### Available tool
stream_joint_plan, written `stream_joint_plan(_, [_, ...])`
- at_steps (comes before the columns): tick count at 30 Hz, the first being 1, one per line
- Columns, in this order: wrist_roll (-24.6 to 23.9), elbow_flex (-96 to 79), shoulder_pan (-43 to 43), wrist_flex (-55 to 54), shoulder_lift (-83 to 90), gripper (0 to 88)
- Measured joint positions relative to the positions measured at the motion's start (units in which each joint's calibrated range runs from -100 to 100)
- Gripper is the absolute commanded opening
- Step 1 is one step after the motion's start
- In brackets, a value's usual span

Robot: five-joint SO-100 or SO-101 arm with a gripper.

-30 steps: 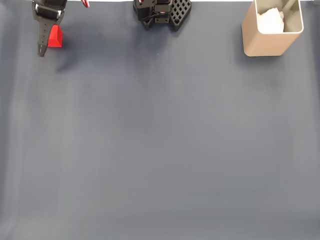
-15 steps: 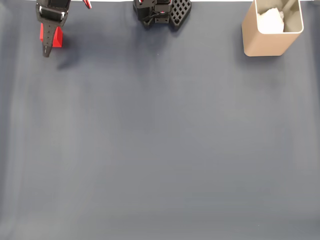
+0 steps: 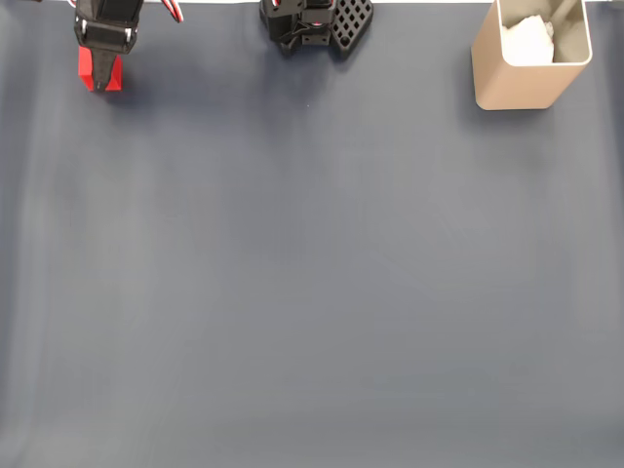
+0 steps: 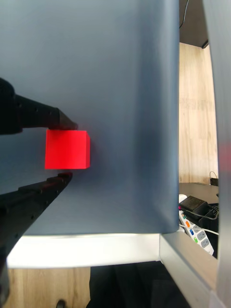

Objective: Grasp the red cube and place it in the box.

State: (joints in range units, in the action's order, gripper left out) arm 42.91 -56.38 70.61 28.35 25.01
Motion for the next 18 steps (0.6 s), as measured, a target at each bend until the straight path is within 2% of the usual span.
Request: stream_joint_plan(18, [1.56, 0.0, -1.43, 0.16, 0.53, 7.9])
